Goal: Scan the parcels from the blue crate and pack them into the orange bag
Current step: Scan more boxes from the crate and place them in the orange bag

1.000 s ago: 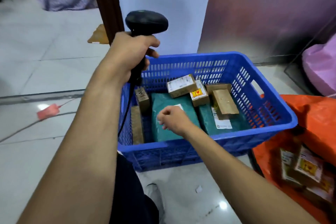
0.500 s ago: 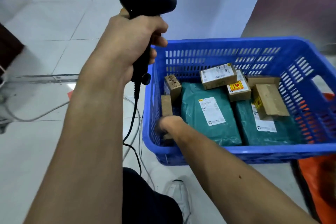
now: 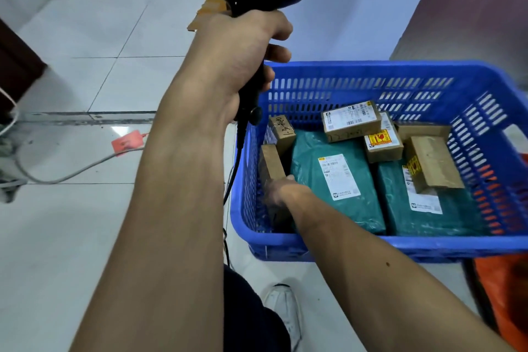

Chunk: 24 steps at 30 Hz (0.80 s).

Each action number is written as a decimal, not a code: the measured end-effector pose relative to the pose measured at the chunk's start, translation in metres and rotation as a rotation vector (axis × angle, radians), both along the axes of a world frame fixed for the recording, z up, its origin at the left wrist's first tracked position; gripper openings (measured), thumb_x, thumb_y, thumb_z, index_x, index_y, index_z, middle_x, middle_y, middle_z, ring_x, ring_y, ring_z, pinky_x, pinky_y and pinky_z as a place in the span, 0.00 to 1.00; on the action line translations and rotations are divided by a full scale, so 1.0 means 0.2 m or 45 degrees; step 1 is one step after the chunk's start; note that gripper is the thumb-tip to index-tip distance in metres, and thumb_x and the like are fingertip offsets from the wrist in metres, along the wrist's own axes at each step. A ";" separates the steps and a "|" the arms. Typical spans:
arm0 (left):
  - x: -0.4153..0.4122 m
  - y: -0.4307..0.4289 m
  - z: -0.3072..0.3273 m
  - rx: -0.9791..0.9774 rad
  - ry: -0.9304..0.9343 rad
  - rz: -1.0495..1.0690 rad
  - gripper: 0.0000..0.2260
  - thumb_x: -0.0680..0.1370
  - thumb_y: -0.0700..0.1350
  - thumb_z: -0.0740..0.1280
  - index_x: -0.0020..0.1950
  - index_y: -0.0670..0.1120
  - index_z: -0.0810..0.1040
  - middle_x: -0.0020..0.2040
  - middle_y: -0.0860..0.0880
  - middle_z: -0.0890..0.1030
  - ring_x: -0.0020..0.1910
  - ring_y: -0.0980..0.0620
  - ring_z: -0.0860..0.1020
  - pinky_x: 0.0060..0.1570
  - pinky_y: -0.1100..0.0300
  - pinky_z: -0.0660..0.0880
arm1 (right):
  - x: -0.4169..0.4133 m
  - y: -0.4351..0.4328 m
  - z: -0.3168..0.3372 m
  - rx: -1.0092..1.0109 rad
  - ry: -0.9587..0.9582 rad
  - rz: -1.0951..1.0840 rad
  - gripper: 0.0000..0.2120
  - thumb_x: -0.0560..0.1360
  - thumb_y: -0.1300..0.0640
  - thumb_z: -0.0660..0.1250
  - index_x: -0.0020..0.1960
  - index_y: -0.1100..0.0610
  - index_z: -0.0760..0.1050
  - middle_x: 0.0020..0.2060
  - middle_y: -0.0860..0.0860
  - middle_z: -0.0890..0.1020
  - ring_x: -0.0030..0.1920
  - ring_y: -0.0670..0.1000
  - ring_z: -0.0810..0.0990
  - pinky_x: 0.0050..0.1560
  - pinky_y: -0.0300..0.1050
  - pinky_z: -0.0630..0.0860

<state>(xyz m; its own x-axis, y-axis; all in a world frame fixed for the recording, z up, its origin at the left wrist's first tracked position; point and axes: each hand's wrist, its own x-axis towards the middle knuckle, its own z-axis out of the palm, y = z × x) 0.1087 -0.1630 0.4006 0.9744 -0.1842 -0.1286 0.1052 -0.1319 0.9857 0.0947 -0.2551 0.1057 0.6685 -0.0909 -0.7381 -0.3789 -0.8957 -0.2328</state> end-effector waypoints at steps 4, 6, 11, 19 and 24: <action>-0.01 -0.01 0.00 -0.028 -0.025 -0.025 0.08 0.77 0.43 0.72 0.55 0.42 0.82 0.33 0.50 0.83 0.25 0.54 0.73 0.28 0.62 0.72 | -0.04 -0.06 0.10 0.013 -0.121 -0.091 0.24 0.81 0.60 0.57 0.77 0.53 0.64 0.73 0.63 0.65 0.71 0.62 0.69 0.66 0.55 0.72; -0.01 0.00 0.01 -0.042 -0.032 -0.017 0.09 0.77 0.43 0.72 0.55 0.42 0.82 0.34 0.49 0.83 0.25 0.54 0.73 0.28 0.62 0.72 | -0.08 -0.08 0.15 0.024 -0.209 -0.122 0.24 0.81 0.61 0.57 0.76 0.52 0.65 0.72 0.64 0.64 0.68 0.64 0.73 0.68 0.56 0.72; -0.03 0.00 0.01 -0.093 -0.070 0.048 0.10 0.77 0.41 0.72 0.57 0.41 0.82 0.34 0.49 0.83 0.24 0.54 0.74 0.28 0.61 0.73 | -0.20 -0.19 0.28 0.216 -0.385 -0.260 0.15 0.79 0.56 0.56 0.62 0.44 0.74 0.62 0.58 0.71 0.57 0.62 0.75 0.66 0.54 0.72; -0.07 -0.13 -0.04 -0.186 -0.032 0.181 0.08 0.77 0.41 0.71 0.54 0.40 0.82 0.34 0.48 0.82 0.23 0.56 0.74 0.29 0.61 0.73 | -0.59 -0.48 0.69 0.360 -0.841 -0.473 0.10 0.82 0.49 0.62 0.57 0.34 0.72 0.57 0.53 0.74 0.52 0.55 0.79 0.60 0.53 0.79; -0.16 -0.28 -0.05 -0.191 -0.121 0.098 0.03 0.78 0.42 0.73 0.48 0.43 0.81 0.32 0.49 0.81 0.22 0.54 0.72 0.27 0.61 0.71 | -0.96 -0.68 1.00 0.554 -1.048 -0.623 0.15 0.80 0.56 0.66 0.60 0.37 0.75 0.59 0.52 0.81 0.53 0.51 0.83 0.46 0.47 0.83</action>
